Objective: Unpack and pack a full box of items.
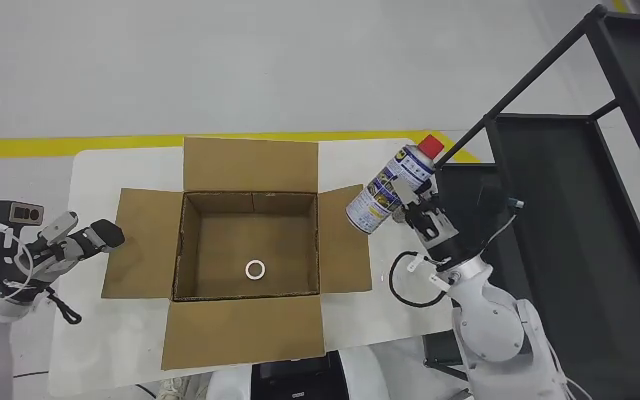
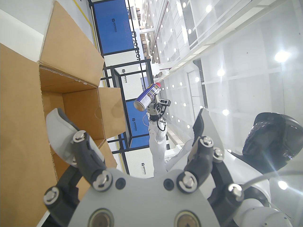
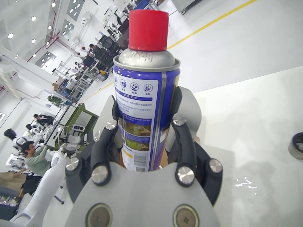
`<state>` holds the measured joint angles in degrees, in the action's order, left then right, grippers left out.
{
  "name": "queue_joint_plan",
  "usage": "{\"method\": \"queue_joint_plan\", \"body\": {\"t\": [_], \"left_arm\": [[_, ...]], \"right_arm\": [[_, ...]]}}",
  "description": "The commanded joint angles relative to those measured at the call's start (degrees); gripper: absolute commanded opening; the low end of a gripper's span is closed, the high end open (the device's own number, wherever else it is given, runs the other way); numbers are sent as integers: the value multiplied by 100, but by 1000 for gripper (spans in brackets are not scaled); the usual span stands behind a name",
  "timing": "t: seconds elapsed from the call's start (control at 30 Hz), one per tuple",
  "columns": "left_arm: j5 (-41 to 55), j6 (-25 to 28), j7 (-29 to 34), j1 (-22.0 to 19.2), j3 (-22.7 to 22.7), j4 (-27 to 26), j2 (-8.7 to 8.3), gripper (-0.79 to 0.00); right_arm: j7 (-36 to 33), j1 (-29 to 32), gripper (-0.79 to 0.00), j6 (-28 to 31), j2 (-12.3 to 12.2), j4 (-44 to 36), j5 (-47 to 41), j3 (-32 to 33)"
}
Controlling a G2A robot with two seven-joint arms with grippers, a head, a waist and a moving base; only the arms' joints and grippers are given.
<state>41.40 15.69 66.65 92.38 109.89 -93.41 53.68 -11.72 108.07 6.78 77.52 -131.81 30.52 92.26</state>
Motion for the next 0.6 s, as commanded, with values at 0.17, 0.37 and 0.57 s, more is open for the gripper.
{"method": "queue_joint_plan", "body": {"t": [0.17, 0.37, 0.57], "left_arm": [[0, 0, 0, 0, 0, 0, 0, 0], [0, 0, 0, 0, 0, 0, 0, 0], [0, 0, 0, 0, 0, 0, 0, 0]], "right_arm": [[1307, 532, -785, 1133, -11, 400, 725, 309], [2578, 786, -785, 1380, 16, 911, 1457, 406], [3755, 709, -785, 1221, 62, 1681, 1815, 447]]}}
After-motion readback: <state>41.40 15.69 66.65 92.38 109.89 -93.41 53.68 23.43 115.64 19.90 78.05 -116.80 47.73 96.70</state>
